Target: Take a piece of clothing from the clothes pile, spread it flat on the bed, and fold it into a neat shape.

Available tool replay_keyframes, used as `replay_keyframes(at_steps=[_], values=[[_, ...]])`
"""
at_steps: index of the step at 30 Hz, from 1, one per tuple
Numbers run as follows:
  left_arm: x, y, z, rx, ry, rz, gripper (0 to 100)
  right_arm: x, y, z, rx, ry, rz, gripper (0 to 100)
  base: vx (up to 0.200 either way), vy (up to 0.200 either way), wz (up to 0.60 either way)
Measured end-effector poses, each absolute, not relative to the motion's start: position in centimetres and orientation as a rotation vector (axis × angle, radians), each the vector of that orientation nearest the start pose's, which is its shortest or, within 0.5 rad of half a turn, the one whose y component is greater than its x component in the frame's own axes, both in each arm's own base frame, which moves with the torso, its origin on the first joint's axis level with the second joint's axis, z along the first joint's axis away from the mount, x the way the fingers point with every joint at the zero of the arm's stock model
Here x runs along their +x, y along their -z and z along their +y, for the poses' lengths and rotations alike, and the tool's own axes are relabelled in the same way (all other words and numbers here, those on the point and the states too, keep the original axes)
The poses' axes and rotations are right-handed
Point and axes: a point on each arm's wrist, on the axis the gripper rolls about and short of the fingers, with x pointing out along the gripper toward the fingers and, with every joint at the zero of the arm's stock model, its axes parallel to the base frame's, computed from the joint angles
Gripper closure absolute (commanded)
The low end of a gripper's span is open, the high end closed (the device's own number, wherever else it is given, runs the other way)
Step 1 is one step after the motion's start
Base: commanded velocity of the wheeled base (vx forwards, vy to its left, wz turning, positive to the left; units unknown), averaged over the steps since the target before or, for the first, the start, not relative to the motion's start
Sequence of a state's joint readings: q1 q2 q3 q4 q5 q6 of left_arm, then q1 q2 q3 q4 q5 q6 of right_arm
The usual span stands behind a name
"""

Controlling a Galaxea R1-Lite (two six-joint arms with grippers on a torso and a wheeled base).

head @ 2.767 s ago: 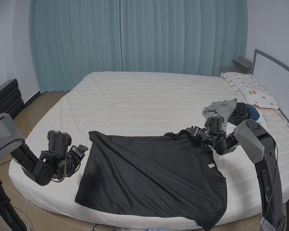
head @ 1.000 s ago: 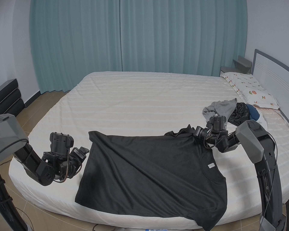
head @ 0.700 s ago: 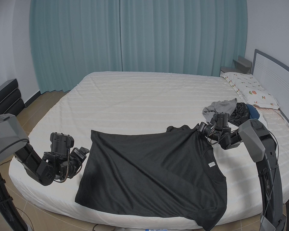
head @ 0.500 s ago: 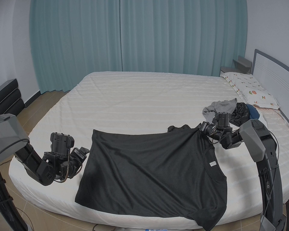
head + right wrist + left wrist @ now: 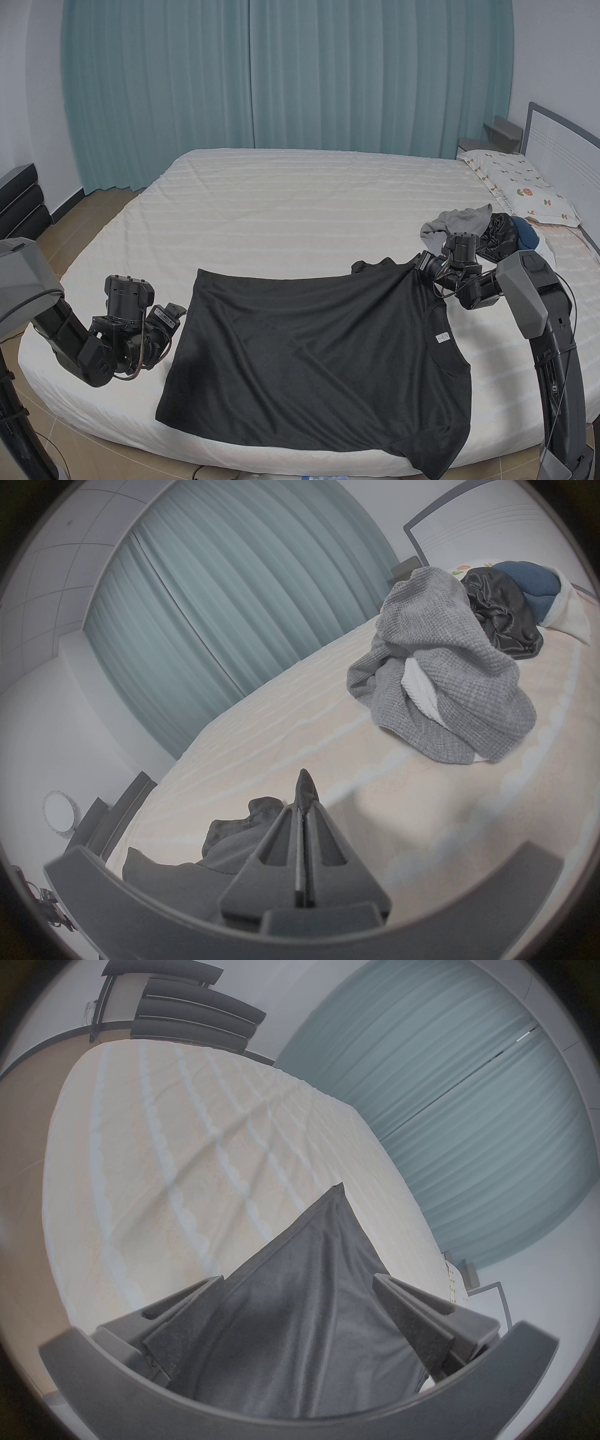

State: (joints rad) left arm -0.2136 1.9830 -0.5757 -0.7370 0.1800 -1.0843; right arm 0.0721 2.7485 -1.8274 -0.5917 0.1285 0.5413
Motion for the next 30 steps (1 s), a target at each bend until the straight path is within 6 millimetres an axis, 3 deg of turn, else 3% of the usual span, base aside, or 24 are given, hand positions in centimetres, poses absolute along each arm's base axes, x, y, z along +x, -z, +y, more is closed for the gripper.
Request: replay_keyframes(at_steps=[29,30], values=[[29.8,-4.7,-6.0,-0.909,-0.332,0.614,0,54.2,1.5,2.9,0.568,-0.077,0.36,100,0.0,0.0,0.0],[29.8,-4.7,-6.0,-0.909,-0.332,0.614,0,54.3,1.5,2.8,0.568,-0.076,0.356,0,0.0,0.0,0.0]])
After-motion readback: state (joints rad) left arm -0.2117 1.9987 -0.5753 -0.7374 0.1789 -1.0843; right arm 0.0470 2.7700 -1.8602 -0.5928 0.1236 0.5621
